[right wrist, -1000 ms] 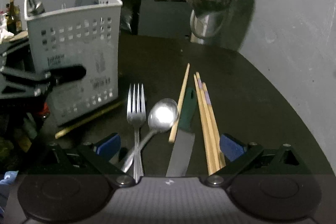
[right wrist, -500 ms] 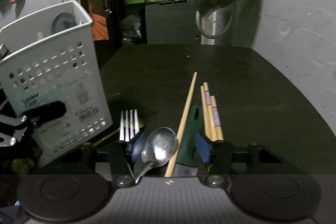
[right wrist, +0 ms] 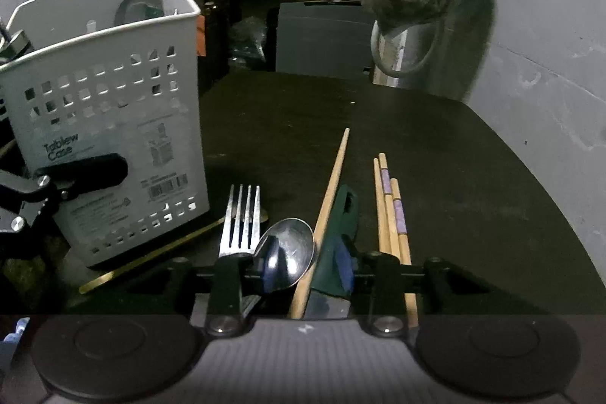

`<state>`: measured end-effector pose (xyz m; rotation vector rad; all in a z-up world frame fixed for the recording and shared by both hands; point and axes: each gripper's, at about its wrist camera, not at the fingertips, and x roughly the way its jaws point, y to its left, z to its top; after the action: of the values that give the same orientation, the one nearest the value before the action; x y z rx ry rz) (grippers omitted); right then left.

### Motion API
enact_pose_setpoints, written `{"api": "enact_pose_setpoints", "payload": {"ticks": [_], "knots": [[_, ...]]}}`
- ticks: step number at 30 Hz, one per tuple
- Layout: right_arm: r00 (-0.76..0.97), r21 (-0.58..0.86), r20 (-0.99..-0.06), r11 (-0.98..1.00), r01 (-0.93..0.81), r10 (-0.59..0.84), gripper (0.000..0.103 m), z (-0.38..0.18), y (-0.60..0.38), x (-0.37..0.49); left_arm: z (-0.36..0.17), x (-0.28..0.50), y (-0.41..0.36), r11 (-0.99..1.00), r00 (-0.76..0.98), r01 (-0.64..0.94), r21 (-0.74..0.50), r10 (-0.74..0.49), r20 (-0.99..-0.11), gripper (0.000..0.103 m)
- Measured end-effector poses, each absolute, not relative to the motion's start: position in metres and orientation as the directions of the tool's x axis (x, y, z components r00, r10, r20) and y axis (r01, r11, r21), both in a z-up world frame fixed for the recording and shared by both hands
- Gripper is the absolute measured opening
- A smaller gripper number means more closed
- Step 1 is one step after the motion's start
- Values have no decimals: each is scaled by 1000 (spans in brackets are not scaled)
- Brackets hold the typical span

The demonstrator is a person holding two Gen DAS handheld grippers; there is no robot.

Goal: Organize utensils
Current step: 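Close the right tool on the silver spoon, then lift the silver spoon and carry it over the white caddy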

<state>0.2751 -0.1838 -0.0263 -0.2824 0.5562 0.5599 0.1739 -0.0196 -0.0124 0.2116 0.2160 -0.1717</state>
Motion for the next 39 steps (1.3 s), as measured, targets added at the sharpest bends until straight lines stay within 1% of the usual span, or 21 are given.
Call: {"api": "enact_pose_setpoints", "payload": {"ticks": [10,15,23,25,27,30,34,36,39], "knots": [[699,-133,-564,787,-603,440,38,-22,-179,275,-12,174,-20,963,962,191,189,-146,-230,79],[702,-189,-566,760,-622,433,38,-25,-169,276,-12,174,-20,963,962,191,190,-146,-230,79],[676,-217,-588,718,-662,445,37,-26,-159,275,-13,174,-20,963,962,191,190,-146,-230,79],[669,-215,-591,710,-670,451,30,-26,-157,276,-13,174,-20,963,962,191,189,-146,-230,79],[663,-222,-595,700,-678,454,26,-26,-155,276,-13,174,-20,963,962,191,190,-146,-230,79],[666,-248,-598,687,-683,445,24,-25,-151,274,-13,174,-20,963,962,191,189,-146,-230,79],[674,-268,-597,684,-678,435,17,-24,-147,271,-13,174,-20,963,962,191,190,-146,-230,79],[685,-290,-596,683,-671,420,16,-23,-144,268,-13,174,-20,963,962,191,190,-146,-230,79],[723,-377,-583,666,-644,370,14,-23,-133,257,-13,174,-20,963,962,191,190,-146,-230,79]]}}
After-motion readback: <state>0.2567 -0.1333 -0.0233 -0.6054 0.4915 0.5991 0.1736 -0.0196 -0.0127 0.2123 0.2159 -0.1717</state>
